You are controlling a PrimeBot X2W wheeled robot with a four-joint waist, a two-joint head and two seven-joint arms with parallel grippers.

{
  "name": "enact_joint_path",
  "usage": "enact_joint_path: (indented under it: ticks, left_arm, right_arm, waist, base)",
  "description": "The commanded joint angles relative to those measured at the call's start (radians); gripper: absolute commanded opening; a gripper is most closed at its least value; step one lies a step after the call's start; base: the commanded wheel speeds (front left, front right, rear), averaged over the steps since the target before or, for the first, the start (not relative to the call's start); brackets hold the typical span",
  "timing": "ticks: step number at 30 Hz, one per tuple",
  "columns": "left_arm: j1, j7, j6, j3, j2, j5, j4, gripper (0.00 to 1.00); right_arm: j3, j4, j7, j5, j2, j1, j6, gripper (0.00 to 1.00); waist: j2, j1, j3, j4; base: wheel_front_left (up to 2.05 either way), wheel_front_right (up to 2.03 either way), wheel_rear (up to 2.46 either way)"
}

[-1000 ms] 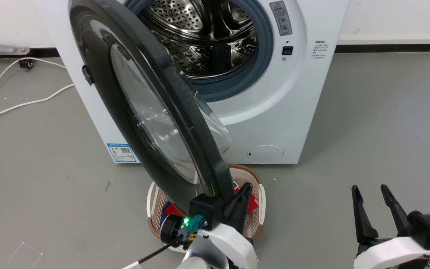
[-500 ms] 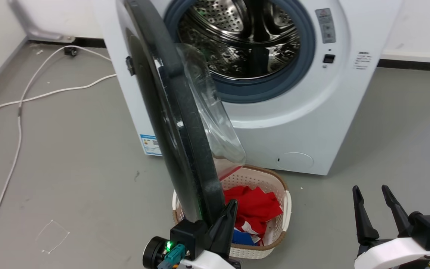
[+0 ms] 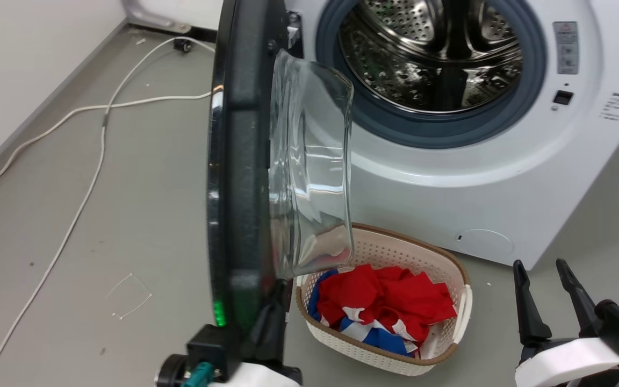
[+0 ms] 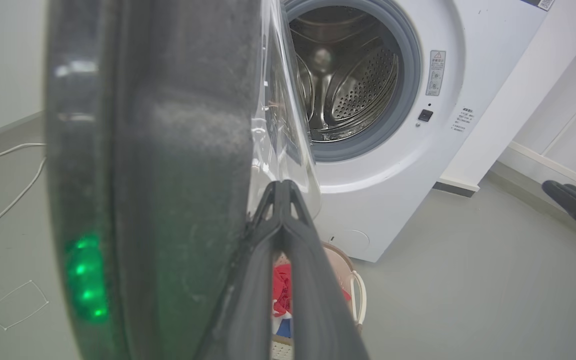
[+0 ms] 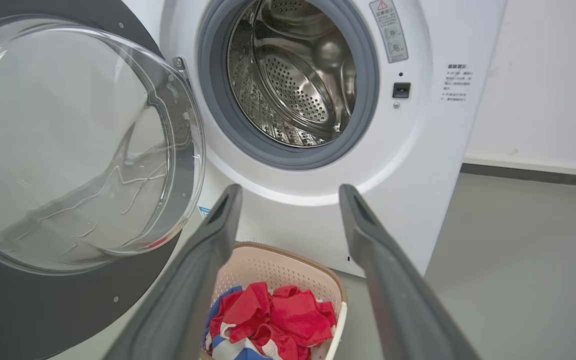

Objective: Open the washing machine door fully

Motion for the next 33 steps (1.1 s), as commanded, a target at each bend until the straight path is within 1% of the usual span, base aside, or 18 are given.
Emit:
enact_joint_path:
  ticks: [1, 3, 5, 6, 7, 9, 10, 13, 15, 16, 19, 22, 25, 33]
  left_arm:
    - [0.01, -0.02, 0.018, 0.041, 0.018, -0.007, -0.007, 0.0]
    - [0.012, -0.029, 0.024, 0.057, 0.026, -0.01, -0.009, 0.0]
    - [0.015, -0.042, 0.034, 0.092, 0.039, -0.021, -0.013, 0.0]
    - [0.016, -0.055, 0.04, 0.129, 0.058, -0.031, -0.016, 0.0]
    - [0.016, -0.055, 0.04, 0.129, 0.058, -0.031, -0.016, 0.0]
    - [0.016, -0.067, 0.044, 0.171, 0.076, -0.043, -0.015, 0.0]
    - [0.013, -0.078, 0.042, 0.215, 0.101, -0.057, -0.011, 0.0]
    - [0.009, -0.092, 0.033, 0.287, 0.135, -0.09, 0.006, 0.0]
    - [0.004, -0.099, 0.019, 0.326, 0.153, -0.108, 0.019, 0.0]
    - [0.004, -0.099, 0.019, 0.326, 0.153, -0.108, 0.019, 0.0]
    - [-0.009, -0.108, -0.011, 0.385, 0.187, -0.137, 0.053, 0.0]
    - [-0.028, -0.113, -0.05, 0.431, 0.212, -0.167, 0.094, 0.0]
    - [-0.053, -0.117, -0.092, 0.46, 0.227, -0.193, 0.146, 0.0]
    - [-0.181, -0.12, -0.209, 0.529, 0.299, -0.243, 0.312, 0.0]
  right_arm:
    - [-0.003, -0.01, 0.006, -0.003, 0.001, -0.012, 0.0, 1.0]
    - [-0.005, -0.012, 0.005, -0.004, 0.001, -0.014, 0.0, 1.0]
    - [-0.006, -0.017, 0.008, -0.005, 0.001, -0.019, 0.0, 1.0]
    - [-0.007, -0.021, 0.012, -0.006, 0.001, -0.02, 0.0, 1.0]
    - [-0.007, -0.021, 0.012, -0.006, 0.001, -0.02, 0.0, 1.0]
    - [-0.005, -0.023, 0.014, -0.007, 0.001, -0.024, 0.0, 1.0]
    - [-0.003, -0.027, 0.017, -0.006, 0.001, -0.031, 0.0, 1.0]
    - [0.002, -0.029, 0.019, -0.005, 0.001, -0.033, 0.0, 1.0]
    - [-0.002, -0.028, 0.02, -0.003, 0.001, -0.034, 0.0, 1.0]
    - [-0.002, -0.028, 0.02, -0.003, 0.001, -0.034, 0.0, 1.0]
    - [-0.006, -0.027, 0.02, 0.001, 0.001, -0.04, 0.0, 1.0]
    - [-0.009, -0.029, 0.022, 0.005, 0.001, -0.049, 0.0, 1.0]
    - [-0.013, -0.032, 0.023, 0.008, 0.001, -0.051, 0.0, 1.0]
    - [-0.012, -0.04, 0.033, 0.0, 0.001, -0.067, 0.0, 1.0]
  waist:
    - [0.0, 0.0, 0.018, 0.033]
    - [0.0, 0.0, 0.022, 0.039]
    - [0.0, 0.0, 0.027, 0.049]
    - [0.0, 0.0, 0.033, 0.055]
    - [0.0, 0.0, 0.033, 0.055]
    - [0.0, 0.0, 0.039, 0.058]
    - [0.0, 0.0, 0.046, 0.057]
    - [0.0, 0.0, 0.055, 0.049]
    - [0.0, 0.0, 0.061, 0.043]
    - [0.0, 0.0, 0.061, 0.043]
    - [0.0, 0.0, 0.07, 0.035]
    - [0.0, 0.0, 0.081, 0.028]
    - [0.0, 0.0, 0.09, 0.023]
    - [0.0, 0.0, 0.114, 0.011]
  base:
    - [0.0, 0.0, 0.0]
    - [0.0, 0.0, 0.0]
    - [0.0, 0.0, 0.0]
    - [0.0, 0.0, 0.0]
    - [0.0, 0.0, 0.0]
    - [0.0, 0.0, 0.0]
    - [0.0, 0.0, 0.0]
    - [0.0, 0.0, 0.0]
    - [0.0, 0.0, 0.0]
    - [0.0, 0.0, 0.0]
    - [0.0, 0.0, 0.0]
    - [0.0, 0.0, 0.0]
    - [0.0, 0.0, 0.0]
    - [0.0, 0.0, 0.0]
